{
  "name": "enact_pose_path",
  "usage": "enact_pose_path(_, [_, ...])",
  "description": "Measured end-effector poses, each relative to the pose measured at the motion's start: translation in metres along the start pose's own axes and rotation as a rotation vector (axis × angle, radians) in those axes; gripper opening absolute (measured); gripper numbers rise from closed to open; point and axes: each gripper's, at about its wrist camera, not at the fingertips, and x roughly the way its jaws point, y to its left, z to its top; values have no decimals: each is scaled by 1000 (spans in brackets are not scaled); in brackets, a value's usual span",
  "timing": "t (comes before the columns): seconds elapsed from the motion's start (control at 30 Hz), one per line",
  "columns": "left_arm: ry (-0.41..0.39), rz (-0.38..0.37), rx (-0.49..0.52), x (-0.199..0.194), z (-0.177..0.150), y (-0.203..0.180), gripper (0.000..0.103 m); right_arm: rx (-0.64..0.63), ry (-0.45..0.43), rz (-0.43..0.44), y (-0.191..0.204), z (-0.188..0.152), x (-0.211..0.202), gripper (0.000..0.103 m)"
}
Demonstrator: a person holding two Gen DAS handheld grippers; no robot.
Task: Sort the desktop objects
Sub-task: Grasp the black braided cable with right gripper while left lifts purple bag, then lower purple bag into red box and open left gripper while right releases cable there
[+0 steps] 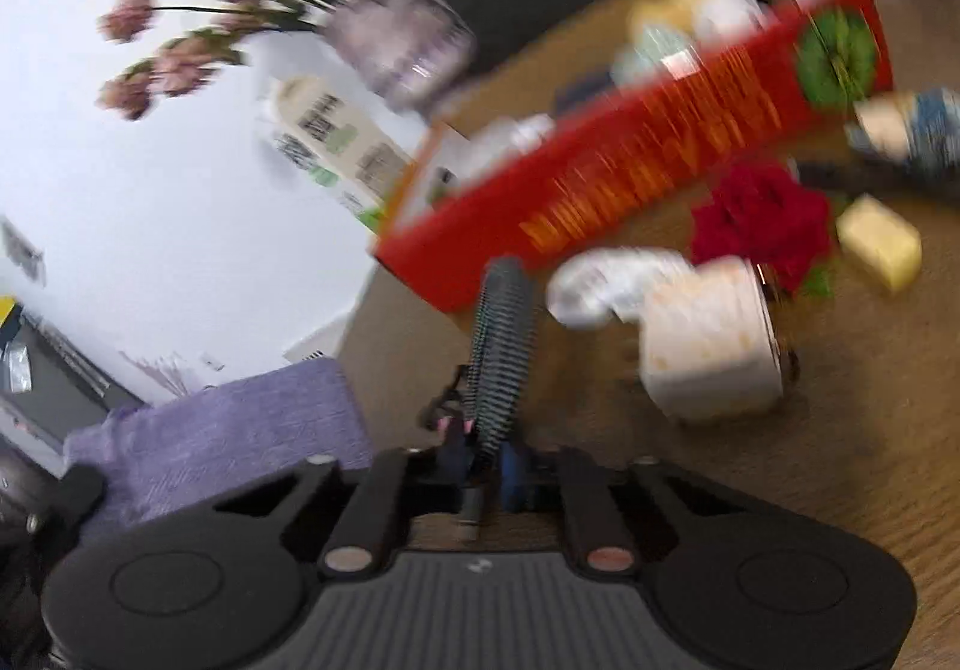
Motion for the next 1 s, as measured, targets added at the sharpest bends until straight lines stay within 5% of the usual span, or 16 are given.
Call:
enact_pose_path(0.07, [-21,-22,20,2,11,-8,4,-75,-55,-41,14,2,-17,6])
enact_pose_path(0.2, [-13,-124,54,25,45,-32,4,-123,-144,10,32,28,-54,5])
enact_pose_path(0.4, [24,-212,112,92,96,-81,4,-173,-310,-24,44,110,-93,5])
enact_pose_path(0.63, [198,-265,81,211,108,-106,4,-158,-250,-65,14,207,-55,5])
enact_pose_path(0.8, [326,-157,49,309,83,-94,4,-132,-159,11,-26,234,-2,5])
enact_pose_path(0.9, [360,-37,140,343,65,-91,5,-65,-96,22,-52,243,26,5])
enact_pose_path(0.97, [388,33,191,355,56,-87,13,-43,-55,15,-65,245,45,5])
enact_pose_path(1.0, [389,62,200,355,53,-84,32,-36,-43,8,-71,247,52,5])
